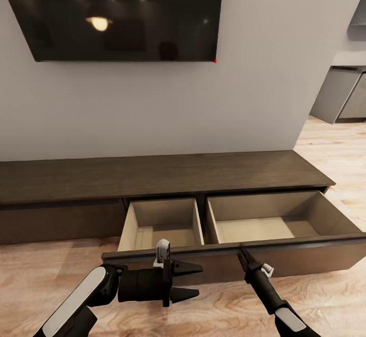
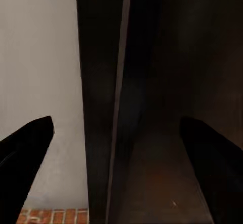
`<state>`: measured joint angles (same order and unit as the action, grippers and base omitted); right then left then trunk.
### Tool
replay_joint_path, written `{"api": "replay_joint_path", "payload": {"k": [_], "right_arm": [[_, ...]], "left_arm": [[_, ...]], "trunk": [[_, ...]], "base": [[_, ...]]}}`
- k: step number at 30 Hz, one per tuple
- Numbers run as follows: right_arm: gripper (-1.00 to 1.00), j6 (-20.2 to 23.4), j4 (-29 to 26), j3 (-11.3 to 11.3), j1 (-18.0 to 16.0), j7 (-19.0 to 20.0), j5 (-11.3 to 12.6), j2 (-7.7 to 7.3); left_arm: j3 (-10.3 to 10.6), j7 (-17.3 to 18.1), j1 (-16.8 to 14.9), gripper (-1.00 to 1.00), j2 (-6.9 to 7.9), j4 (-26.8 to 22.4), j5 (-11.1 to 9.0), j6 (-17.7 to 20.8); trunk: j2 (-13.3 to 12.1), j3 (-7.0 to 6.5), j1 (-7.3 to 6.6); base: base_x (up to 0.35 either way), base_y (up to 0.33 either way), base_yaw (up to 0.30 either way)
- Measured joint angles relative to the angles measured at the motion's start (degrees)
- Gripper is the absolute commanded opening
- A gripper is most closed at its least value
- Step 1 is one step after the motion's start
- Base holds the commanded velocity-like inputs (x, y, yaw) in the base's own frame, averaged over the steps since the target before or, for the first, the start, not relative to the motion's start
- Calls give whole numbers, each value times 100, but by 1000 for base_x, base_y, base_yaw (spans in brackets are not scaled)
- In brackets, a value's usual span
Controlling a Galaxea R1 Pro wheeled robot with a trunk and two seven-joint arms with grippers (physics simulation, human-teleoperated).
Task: Place each of the two pumpkins and all three candles from the living room inside a cabinet in the living room (use any cabinet), then make sure every cabinet is closed, and position the cauldron so it is next to a table in the living room.
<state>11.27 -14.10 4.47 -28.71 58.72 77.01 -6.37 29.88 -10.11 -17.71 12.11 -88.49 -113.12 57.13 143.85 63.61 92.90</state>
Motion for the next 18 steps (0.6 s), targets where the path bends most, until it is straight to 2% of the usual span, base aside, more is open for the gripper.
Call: {"api": "replay_joint_path", "payload": {"k": [9, 18], "right_arm": [[100, -1, 0, 0, 0, 0, 0, 0], [100, -1, 0, 0, 0, 0, 0, 0]], "left_arm": [[-1, 0, 0, 100, -1, 2, 0, 0], [-4, 0, 0, 100, 2, 2, 0, 0]], "trunk": [[0, 0, 0], [0, 0, 1]], "base": [[-3, 0, 0], [-92, 0, 0]]}}
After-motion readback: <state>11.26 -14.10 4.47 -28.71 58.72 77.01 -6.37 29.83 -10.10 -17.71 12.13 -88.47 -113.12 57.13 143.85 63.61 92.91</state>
